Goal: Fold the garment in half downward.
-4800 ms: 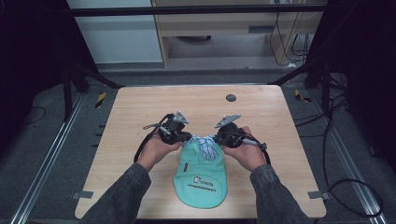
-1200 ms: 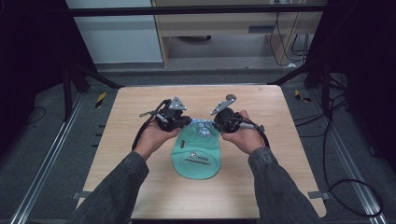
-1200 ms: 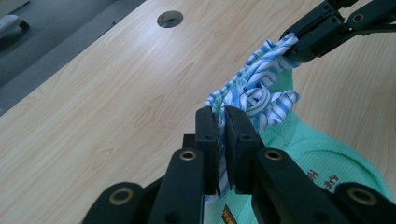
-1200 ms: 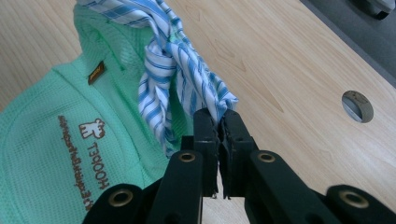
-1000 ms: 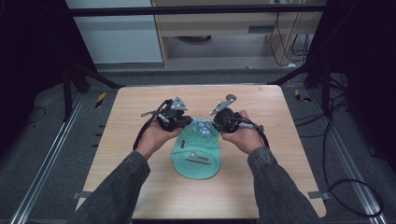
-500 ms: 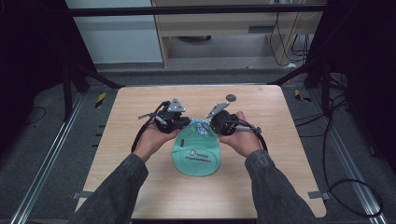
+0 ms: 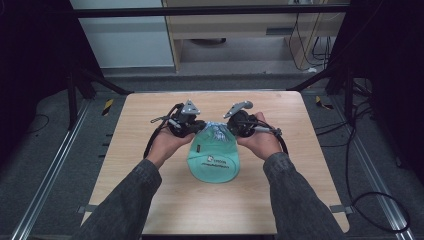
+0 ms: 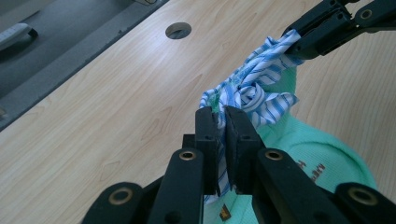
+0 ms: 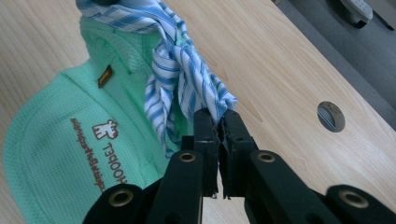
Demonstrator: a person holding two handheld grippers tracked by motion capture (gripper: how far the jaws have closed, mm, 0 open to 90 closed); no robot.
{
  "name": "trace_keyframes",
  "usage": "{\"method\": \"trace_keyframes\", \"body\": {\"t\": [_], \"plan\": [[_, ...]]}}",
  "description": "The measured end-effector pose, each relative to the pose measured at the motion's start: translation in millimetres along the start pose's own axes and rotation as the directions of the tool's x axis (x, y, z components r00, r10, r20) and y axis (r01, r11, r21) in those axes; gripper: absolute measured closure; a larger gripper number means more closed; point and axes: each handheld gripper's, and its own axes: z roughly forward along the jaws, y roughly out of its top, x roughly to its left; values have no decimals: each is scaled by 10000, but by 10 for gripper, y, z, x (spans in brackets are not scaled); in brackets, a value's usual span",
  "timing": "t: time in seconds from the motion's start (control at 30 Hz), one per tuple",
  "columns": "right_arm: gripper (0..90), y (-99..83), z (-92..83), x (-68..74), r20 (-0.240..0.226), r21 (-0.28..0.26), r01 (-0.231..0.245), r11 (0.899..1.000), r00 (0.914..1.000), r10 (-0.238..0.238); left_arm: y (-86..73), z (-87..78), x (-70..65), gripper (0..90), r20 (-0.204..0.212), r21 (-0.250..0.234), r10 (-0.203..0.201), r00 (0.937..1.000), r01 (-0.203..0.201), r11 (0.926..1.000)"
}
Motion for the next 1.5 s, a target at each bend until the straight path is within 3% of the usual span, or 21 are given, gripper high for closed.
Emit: {"method": "trace_keyframes", "body": {"t": [0.2,0.3,0.43,0.67,0.77,1.27,1.5], "plan": [[865,-59,26,134,-37,-10,295,9996,9996,-295,-73,14,-62,843,-15,-19,89,10000,-89,10000],[865,-120,20,205,59,-93,353,9993,9994,-352,-100,16,-108,841,-74,103,390,9992,-389,9992],[865,-166,22,242,34,-85,349,9994,9994,-348,-111,35,-113,840,5,5,301,9995,-301,9995],[865,-150,-17,164,181,-52,214,9998,9996,-213,-26,57,-40,841,-7,-142,82,10000,-82,9999],[865,-134,-43,129,276,-100,163,9998,9995,-160,-11,32,-68,841,43,-145,282,9996,-281,9995],[863,-343,-47,458,157,-138,651,9978,9978,-649,-291,-4,-278,838,148,-2,467,9988,-467,9989],[863,-381,-51,479,99,-128,684,9976,9976,-683,-360,-39,-312,840,190,26,576,9982,-576,9983]]}}
